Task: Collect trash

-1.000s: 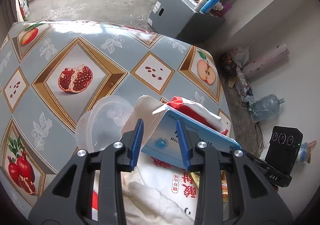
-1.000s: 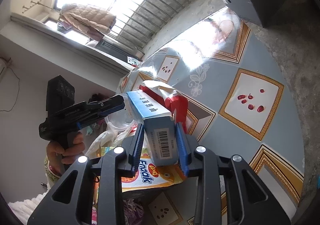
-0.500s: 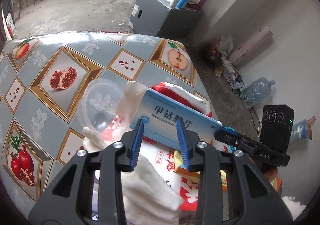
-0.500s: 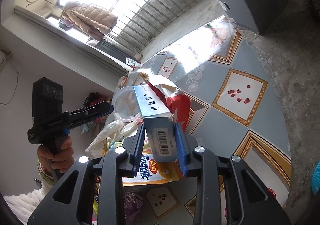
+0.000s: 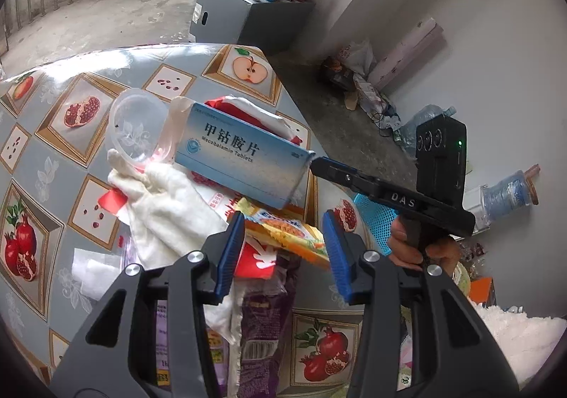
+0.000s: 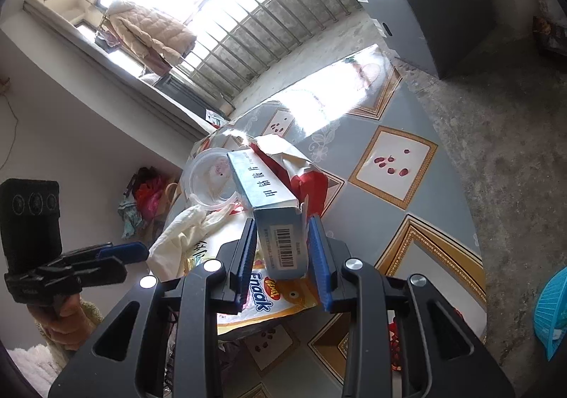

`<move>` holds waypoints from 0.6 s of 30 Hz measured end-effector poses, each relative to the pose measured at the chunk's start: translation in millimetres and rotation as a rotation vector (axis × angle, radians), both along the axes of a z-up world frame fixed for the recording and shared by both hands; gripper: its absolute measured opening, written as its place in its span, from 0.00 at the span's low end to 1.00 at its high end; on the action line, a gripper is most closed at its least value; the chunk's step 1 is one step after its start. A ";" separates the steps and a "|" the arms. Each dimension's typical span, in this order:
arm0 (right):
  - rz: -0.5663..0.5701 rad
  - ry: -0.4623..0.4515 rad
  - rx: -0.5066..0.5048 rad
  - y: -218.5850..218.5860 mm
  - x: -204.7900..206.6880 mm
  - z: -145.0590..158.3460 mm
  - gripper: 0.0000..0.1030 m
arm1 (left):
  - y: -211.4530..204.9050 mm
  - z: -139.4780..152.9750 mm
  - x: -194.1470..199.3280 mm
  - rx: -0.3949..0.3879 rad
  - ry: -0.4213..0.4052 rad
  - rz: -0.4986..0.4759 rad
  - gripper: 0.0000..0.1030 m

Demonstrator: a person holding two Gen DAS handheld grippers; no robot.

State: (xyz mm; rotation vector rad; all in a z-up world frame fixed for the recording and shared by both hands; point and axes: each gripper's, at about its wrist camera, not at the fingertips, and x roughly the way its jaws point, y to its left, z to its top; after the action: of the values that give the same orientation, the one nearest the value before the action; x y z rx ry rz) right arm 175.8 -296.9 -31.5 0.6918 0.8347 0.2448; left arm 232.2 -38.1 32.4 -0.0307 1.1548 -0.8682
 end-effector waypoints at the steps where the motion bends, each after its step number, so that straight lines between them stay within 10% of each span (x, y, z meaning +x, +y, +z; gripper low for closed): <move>1: -0.002 -0.001 0.001 -0.6 -1.5 -0.6 0.29 | -0.4 -1.6 -5.0 -0.002 0.003 -0.003 0.41; 18: -0.003 -0.027 -0.003 -0.6 -7.5 1.9 0.30 | -11.5 -43.9 -6.1 0.035 0.053 0.132 0.41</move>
State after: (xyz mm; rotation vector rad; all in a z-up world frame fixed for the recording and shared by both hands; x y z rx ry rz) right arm 168.3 -297.5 -29.6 0.6858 0.8085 0.2497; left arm 226.1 -49.5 -11.5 -0.1006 1.2031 -0.7335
